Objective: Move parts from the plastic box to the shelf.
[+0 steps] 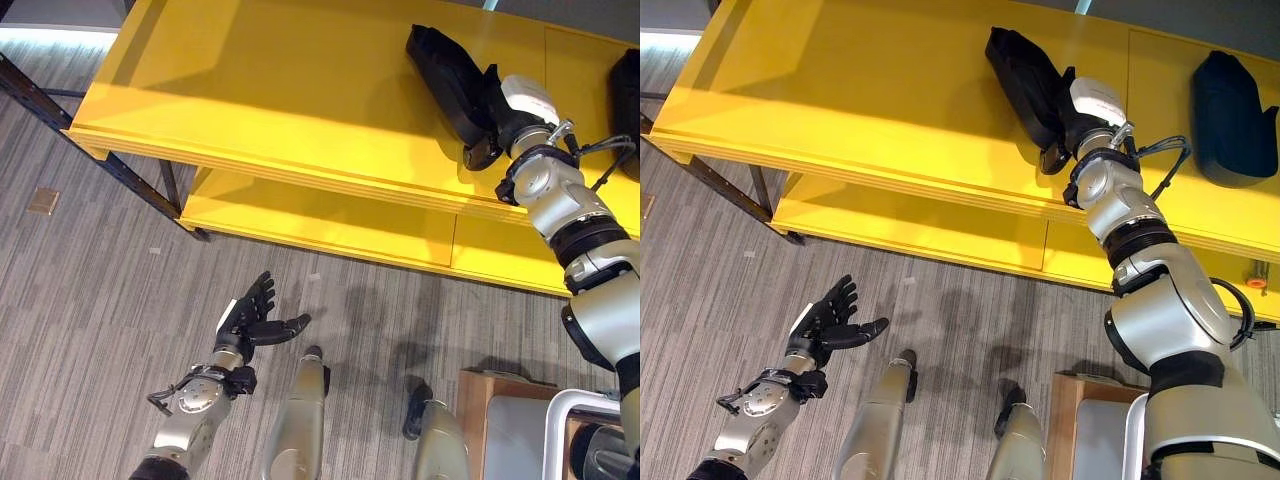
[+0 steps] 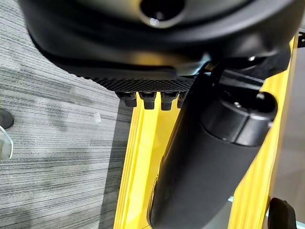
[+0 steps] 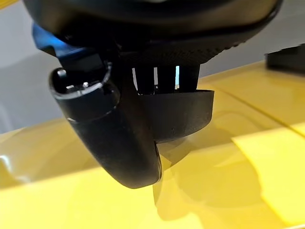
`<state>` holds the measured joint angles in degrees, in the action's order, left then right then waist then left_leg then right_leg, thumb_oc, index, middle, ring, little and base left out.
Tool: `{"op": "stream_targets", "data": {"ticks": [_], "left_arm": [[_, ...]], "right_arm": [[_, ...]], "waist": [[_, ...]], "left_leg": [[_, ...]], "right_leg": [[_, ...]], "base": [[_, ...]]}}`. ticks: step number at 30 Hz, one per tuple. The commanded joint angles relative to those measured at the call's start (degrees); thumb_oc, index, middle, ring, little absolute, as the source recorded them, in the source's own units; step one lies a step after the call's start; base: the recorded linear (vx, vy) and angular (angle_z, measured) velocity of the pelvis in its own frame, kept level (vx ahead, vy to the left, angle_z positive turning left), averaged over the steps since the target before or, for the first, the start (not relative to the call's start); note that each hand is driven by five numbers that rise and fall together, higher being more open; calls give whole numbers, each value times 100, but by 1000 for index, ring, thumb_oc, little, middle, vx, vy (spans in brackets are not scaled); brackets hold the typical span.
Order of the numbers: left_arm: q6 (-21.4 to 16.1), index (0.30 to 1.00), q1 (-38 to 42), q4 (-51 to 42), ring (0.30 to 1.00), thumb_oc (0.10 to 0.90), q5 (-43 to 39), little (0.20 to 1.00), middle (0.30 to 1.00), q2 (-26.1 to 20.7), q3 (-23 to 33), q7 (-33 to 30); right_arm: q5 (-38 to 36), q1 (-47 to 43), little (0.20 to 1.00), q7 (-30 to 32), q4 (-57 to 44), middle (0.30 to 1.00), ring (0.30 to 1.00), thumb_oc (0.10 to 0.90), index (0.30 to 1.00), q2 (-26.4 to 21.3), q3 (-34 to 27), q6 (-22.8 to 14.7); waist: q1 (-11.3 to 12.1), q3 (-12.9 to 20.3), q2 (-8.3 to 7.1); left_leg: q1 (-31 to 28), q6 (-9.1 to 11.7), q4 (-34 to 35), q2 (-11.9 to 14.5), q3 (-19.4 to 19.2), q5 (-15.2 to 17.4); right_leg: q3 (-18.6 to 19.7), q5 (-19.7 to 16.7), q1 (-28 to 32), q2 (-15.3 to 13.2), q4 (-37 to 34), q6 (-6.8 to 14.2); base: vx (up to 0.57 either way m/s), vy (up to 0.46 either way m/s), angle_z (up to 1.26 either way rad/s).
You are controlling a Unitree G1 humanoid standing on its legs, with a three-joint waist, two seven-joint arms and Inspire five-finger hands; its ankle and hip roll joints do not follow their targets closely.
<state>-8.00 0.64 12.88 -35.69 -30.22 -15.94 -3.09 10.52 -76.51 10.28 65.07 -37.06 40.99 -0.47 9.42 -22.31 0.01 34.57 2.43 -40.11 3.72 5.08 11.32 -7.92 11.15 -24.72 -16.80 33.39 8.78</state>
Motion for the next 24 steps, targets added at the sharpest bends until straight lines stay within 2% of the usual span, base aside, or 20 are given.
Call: {"op": "stream_targets", "data": {"ticks": [1, 19, 20, 21, 22, 23, 24], "left_arm": [[-529, 1000, 204, -540, 1000, 900, -64, 1000, 1000, -246, -54, 78], [-573, 1000, 335, -507, 1000, 900, -181, 1000, 1000, -279, -102, 18], [-573, 1000, 334, -492, 1000, 900, -197, 1000, 1000, -285, -112, 20], [-570, 1000, 347, -492, 1000, 900, -212, 1000, 1000, -290, -120, 18], [-579, 1000, 361, -505, 1000, 900, -227, 1000, 1000, -305, -132, 17], [-578, 1000, 352, -501, 1000, 900, -227, 1000, 1000, -304, -131, 17], [-579, 1000, 355, -498, 1000, 900, -234, 1000, 1000, -308, -138, 19]], "right_arm": [[-61, -1281, 300, 533, 74, 300, 300, 400, 300, -552, 220, -71], [-286, -1668, 300, 621, 312, 300, 300, 400, 300, -238, 262, -59], [-355, -1697, 300, 638, 361, 300, 300, 400, 300, -205, 236, -54], [-394, -1727, 300, 641, 396, 300, 300, 400, 300, -197, 229, -52], [-510, -1799, 300, 656, 450, 300, 300, 400, 300, -163, 196, -53], [-511, -1792, 300, 654, 451, 300, 300, 400, 300, -155, 196, -53], [-567, -1832, 300, 662, 484, 300, 300, 400, 300, -127, 175, -45]], "waist": [[31, 307, 3], [55, 344, -15], [77, 340, -21], [89, 334, -20], [102, 333, -7], [107, 333, -15], [115, 330, -12]], "left_leg": [[103, 82, -164, 192, 261, 187], [239, 52, -143, 102, 323, 149], [184, 71, -222, 111, 334, 333], [191, 67, -223, 103, 337, 333], [261, 43, -142, 80, 338, 153], [202, 66, -217, 93, 341, 332], [223, 64, -237, 85, 348, 335]], "right_leg": [[19, 436, 193, 103, 450, -299], [-22, 370, 133, 88, 402, -290], [1, 509, 197, 97, 459, -259], [-8, 508, 203, 99, 457, -258], [-51, 363, 150, 87, 396, -285], [-26, 502, 210, 94, 448, -256], [-30, 502, 205, 88, 455, -256]], "base": [[0, 0, 0], [4, 0, 0], [72, -10, 1], [-2, 8, 5], [1, 6, 7], [3, 6, 12], [85, -10, 12]]}}
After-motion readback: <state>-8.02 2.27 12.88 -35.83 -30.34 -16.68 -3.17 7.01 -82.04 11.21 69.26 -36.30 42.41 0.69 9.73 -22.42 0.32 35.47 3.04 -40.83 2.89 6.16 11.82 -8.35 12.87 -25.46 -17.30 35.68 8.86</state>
